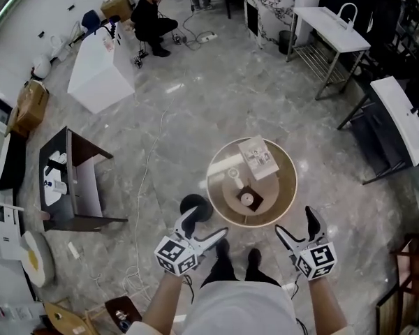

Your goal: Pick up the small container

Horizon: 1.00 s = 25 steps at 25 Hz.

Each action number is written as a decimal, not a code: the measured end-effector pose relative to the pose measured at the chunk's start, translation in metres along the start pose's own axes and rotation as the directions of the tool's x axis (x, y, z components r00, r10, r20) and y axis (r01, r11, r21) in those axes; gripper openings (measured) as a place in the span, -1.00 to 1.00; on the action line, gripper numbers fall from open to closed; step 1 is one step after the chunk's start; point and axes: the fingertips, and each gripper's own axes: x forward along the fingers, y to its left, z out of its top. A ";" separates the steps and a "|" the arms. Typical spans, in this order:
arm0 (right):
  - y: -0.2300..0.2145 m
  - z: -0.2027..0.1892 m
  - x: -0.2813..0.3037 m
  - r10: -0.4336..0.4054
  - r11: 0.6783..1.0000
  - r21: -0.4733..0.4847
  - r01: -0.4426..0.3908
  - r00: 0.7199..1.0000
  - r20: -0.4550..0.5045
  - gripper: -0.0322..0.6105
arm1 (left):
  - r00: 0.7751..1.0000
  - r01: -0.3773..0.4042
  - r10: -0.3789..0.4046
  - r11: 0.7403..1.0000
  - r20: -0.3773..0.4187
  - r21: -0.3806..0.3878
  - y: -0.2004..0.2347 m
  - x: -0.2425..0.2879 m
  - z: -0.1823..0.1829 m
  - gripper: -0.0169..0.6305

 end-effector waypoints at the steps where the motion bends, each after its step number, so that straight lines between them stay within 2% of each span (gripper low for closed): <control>1: 0.000 0.002 0.004 -0.010 1.000 0.001 0.010 1.000 0.002 0.52 | 1.000 0.015 -0.015 1.000 -0.008 0.006 0.006 0.004 0.001 0.45; 6: -0.007 -0.001 0.025 -0.051 0.999 -0.002 0.050 0.999 -0.008 0.53 | 0.995 0.082 -0.081 0.997 -0.061 0.014 0.031 0.026 -0.006 0.45; 12: -0.014 -0.027 0.054 -0.082 0.996 0.020 0.084 0.994 -0.066 0.52 | 0.983 0.140 -0.138 0.990 -0.118 0.001 0.054 0.052 -0.026 0.45; 18: -0.017 -0.069 0.093 -0.079 0.995 0.055 0.086 0.989 -0.123 0.52 | 0.968 0.173 -0.172 0.985 -0.181 -0.007 0.076 0.079 -0.066 0.45; 25: -0.026 -0.118 0.143 -0.016 0.996 0.089 0.029 0.990 -0.142 0.50 | 0.956 0.195 -0.197 0.980 -0.216 -0.028 0.101 0.114 -0.108 0.45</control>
